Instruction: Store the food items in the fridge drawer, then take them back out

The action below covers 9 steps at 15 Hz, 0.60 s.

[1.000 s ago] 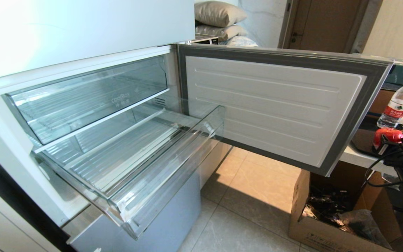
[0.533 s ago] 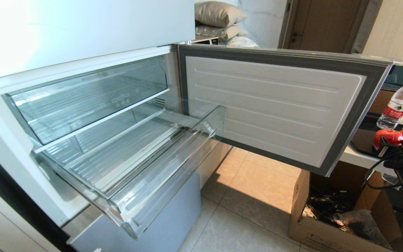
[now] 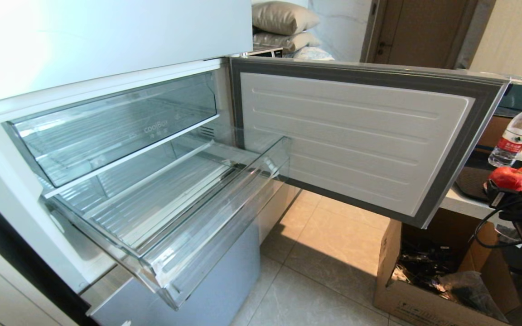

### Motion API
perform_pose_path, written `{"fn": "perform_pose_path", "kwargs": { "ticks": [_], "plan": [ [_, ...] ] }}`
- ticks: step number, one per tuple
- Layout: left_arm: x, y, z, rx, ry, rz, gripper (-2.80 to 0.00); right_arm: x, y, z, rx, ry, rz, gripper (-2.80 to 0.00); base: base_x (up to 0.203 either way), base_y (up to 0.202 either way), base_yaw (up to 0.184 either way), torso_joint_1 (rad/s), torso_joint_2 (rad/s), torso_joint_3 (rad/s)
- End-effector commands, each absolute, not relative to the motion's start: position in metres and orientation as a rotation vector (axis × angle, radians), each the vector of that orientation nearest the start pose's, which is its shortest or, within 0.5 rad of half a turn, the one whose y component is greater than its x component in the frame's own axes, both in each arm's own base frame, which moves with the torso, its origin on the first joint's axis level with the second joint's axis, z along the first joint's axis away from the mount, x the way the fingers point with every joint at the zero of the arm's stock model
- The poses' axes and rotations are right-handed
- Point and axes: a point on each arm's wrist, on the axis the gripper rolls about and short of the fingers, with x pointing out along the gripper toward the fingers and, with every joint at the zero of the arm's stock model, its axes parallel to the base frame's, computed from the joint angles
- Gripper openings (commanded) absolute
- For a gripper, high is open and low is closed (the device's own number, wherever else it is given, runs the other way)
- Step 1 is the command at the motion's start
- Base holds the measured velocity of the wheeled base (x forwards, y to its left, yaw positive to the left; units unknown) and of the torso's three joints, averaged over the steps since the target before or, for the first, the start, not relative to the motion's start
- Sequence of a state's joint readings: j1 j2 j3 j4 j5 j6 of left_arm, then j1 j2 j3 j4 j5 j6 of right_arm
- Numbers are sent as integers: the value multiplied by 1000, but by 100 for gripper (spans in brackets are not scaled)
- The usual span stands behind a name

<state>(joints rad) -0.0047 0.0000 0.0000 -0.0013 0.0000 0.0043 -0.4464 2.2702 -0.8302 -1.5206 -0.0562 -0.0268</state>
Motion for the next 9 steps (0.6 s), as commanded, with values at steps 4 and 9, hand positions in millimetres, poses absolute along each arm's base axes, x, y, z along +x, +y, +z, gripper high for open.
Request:
{"fn": "perform_pose_path", "kwargs": {
  "ticks": [4, 9],
  "plan": [
    [-23, 0, 76, 5, -2, -4, -280, 333, -159, 99, -48, -101, -499, 0, 0, 0, 0, 0, 0, 0],
    [-23, 0, 76, 5, -2, -5, -280, 288, -132, 150, -55, -189, -485, -280, 0, 0, 0, 0, 0, 0]
  ]
}}
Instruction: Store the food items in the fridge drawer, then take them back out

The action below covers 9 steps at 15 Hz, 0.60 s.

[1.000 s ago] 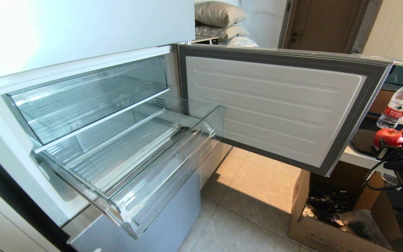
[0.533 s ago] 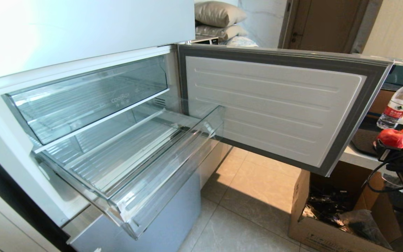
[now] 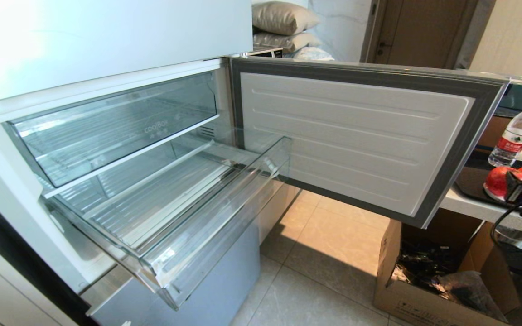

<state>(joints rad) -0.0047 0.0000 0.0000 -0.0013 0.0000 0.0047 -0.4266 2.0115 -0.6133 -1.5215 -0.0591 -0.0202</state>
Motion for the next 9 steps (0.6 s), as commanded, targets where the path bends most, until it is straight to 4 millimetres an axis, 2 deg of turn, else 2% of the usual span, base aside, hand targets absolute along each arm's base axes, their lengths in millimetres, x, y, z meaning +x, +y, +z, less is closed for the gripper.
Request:
{"fn": "perform_pose_path", "kwargs": {
  "ticks": [1, 6, 9],
  "plan": [
    [-23, 0, 76, 5, -2, -5, -280, 275, -125, 161, -54, -214, -484, -280, 0, 0, 0, 0, 0, 0],
    [-23, 0, 76, 5, -2, -5, -280, 198, -87, 211, -39, -255, -452, -280, 0, 0, 0, 0, 0, 0],
    [-23, 0, 76, 5, -2, -5, -280, 150, -56, 218, -9, -169, -350, -280, 0, 0, 0, 0, 0, 0]
  ]
}}
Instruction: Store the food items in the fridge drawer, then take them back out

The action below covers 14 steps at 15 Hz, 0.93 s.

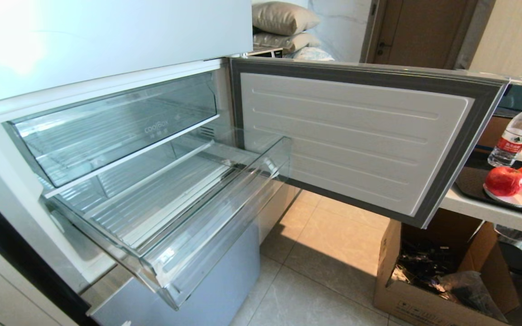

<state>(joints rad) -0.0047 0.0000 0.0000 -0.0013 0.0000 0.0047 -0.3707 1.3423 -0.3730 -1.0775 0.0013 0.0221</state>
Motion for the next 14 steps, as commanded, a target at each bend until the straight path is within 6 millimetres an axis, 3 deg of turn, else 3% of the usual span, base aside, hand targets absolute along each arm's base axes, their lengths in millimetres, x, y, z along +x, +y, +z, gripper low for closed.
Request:
{"fn": "perform_pose_path", "kwargs": {
  "ticks": [1, 5, 7, 11, 12, 14],
  "plan": [
    [-23, 0, 76, 5, -2, -5, -280, 131, -44, 216, 4, -132, -291, -280, 0, 0, 0, 0, 0, 0],
    [-23, 0, 76, 5, -2, -5, -280, 60, -5, 181, 5, 18, -18, -280, 0, 0, 0, 0, 0, 0],
    [-23, 0, 76, 5, -2, -3, -280, 30, 0, 145, -42, 70, 44, -280, 0, 0, 0, 0, 0, 0],
    [-23, 0, 76, 5, -2, -5, -280, -1, 1, 88, -91, 206, 14, -280, 0, 0, 0, 0, 0, 0],
    [-23, 0, 76, 5, -2, -5, -280, -2, 1, 79, -90, 280, -7, -280, 0, 0, 0, 0, 0, 0],
    [-23, 0, 76, 5, -2, -5, -280, -3, 1, 78, -87, 266, 2, -280, 0, 0, 0, 0, 0, 0]
  ]
}}
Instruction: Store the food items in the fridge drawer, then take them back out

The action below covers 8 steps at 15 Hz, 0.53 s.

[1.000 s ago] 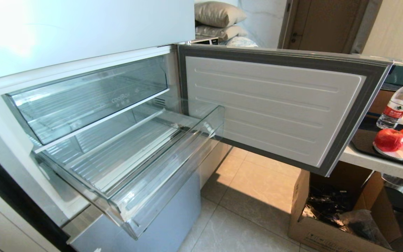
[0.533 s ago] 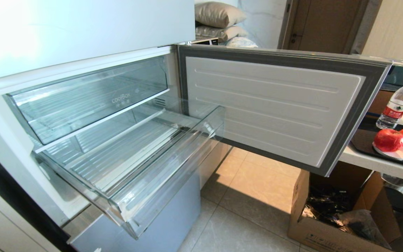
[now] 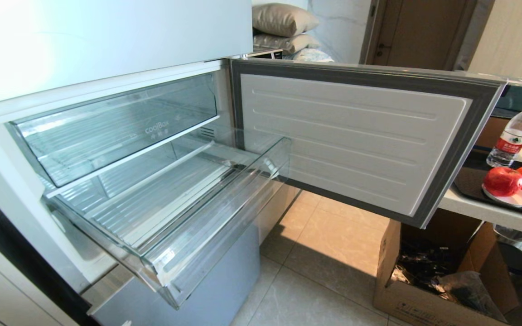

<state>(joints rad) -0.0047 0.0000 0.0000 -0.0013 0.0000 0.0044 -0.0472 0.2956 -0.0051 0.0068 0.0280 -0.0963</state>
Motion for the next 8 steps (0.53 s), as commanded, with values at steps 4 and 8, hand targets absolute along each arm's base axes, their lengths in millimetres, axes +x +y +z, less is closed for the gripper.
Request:
{"fn": "perform_pose_path", "kwargs": {
  "ticks": [4, 8],
  "plan": [
    [-23, 0, 76, 5, -2, -3, -280, -13, 1, 77, -84, 139, 42, -280, 0, 0, 0, 0, 0, 0],
    [-23, 0, 76, 3, -2, -5, -280, -23, 0, 75, -31, 3, 11, -280, 0, 0, 0, 0, 0, 0]
  ]
}}
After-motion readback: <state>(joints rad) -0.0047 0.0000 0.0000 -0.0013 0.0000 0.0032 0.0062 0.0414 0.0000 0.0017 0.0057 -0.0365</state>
